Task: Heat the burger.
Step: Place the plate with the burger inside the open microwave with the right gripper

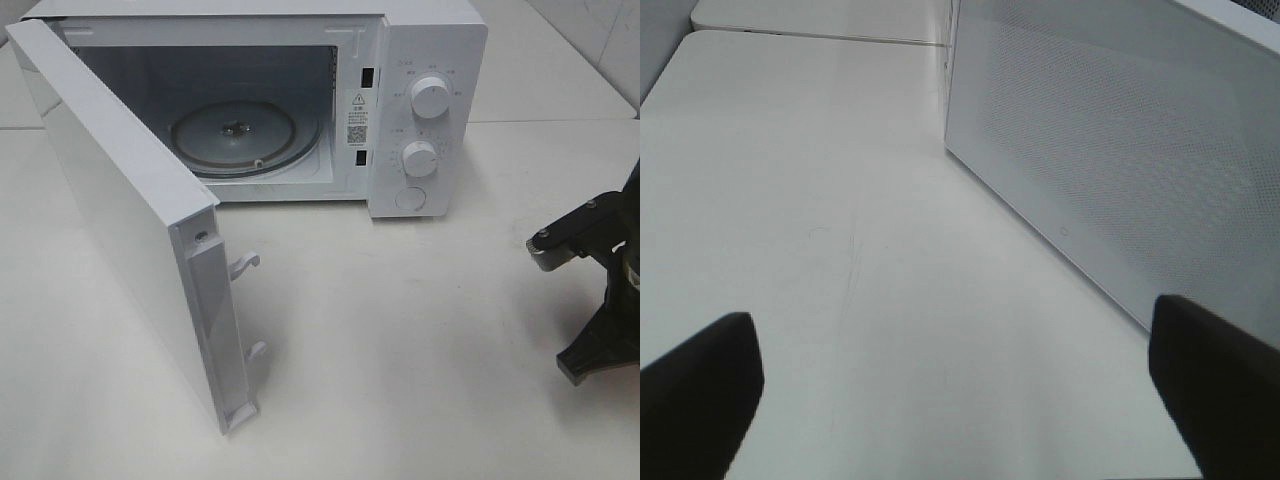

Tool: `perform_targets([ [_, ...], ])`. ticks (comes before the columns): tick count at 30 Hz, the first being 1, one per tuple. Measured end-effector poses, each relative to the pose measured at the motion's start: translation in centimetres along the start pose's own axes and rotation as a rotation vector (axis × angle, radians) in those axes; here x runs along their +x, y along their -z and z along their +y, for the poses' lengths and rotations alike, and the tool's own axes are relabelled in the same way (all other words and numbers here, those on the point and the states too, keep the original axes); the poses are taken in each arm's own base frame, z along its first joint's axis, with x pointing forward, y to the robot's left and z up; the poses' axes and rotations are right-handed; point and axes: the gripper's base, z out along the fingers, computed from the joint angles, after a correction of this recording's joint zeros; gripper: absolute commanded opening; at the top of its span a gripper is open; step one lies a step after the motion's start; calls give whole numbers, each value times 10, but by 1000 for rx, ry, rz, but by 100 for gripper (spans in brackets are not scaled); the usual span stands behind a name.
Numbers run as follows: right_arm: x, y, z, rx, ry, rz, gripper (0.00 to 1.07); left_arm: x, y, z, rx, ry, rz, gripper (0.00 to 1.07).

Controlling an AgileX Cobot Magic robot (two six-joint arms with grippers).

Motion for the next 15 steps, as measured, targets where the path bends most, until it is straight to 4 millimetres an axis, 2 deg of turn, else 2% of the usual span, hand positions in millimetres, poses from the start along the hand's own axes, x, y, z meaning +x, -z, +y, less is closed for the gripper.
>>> perform_targets([
  [15, 25, 29, 12, 33, 77, -56, 0, 0, 0, 0, 0, 0, 0, 99],
])
